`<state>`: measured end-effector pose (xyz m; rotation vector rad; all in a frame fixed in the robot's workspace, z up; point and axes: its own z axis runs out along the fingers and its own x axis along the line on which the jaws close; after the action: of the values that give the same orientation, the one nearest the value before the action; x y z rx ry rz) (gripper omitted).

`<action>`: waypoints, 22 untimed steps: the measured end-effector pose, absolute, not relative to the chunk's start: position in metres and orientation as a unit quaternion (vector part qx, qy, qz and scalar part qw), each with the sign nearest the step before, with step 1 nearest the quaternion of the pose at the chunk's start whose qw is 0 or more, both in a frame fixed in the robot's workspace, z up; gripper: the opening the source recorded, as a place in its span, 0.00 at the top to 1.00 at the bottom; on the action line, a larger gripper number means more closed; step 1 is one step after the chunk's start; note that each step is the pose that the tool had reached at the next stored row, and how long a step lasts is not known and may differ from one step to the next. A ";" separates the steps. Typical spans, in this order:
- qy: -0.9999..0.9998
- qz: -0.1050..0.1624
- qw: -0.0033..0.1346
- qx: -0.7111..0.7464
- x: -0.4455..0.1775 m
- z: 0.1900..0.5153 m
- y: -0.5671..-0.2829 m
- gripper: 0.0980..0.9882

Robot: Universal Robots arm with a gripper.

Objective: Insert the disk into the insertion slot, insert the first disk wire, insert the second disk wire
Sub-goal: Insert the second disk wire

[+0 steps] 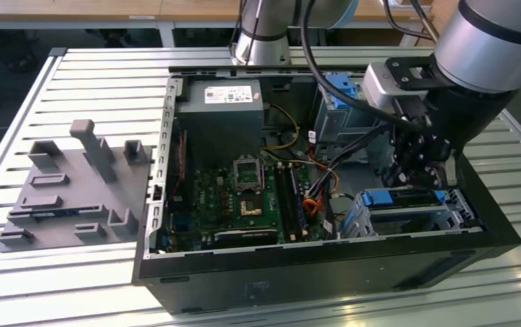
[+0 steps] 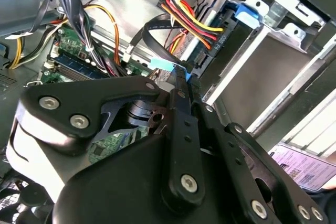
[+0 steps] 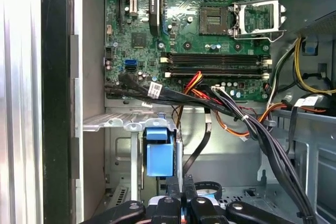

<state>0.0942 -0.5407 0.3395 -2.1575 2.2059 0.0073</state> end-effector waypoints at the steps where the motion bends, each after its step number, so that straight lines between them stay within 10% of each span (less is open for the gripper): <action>1: 0.715 0.002 0.028 -0.699 0.094 0.339 -0.542 0.94; 22: 0.724 0.002 0.027 -0.689 0.100 0.335 -0.546 0.94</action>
<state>0.0995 -0.5465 0.3352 -2.1283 2.2356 0.0076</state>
